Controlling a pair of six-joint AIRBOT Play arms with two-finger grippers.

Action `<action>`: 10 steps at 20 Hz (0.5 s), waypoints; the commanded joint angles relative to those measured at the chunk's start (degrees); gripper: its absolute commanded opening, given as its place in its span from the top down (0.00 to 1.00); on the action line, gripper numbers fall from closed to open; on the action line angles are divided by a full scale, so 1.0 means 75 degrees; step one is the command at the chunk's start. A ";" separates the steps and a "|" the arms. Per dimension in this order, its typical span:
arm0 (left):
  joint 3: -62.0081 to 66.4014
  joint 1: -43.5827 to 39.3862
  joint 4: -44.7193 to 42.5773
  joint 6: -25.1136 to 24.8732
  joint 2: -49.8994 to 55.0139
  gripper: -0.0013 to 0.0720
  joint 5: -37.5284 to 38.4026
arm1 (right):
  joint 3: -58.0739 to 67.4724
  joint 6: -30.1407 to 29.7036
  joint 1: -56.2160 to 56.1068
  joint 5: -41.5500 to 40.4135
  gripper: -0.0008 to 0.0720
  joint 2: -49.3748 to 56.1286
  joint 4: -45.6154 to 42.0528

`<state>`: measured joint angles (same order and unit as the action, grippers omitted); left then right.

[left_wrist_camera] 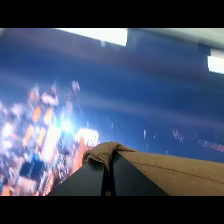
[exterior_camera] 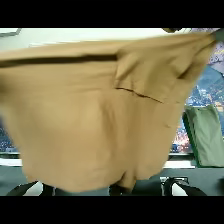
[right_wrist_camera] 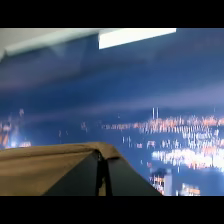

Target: Fold the clothes and pants, and hang the long-sleeved shirts on hangers.

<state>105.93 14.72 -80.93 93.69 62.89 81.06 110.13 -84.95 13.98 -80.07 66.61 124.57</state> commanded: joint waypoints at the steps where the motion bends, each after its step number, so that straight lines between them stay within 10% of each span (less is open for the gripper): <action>1: -0.0519 -0.0248 0.0248 -0.0300 0.2171 0.97 -0.0338 | -0.1000 -0.0347 -0.0055 0.0548 0.95 0.1647 0.0286; 10: -0.0507 -0.1081 0.0248 -0.0265 0.6012 0.97 -0.3789 | -0.1250 -0.0557 -0.1580 0.3789 0.95 0.5176 -0.0912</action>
<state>102.19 7.79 -79.59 91.61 101.97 61.06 101.10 -88.79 4.84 -60.12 99.02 120.68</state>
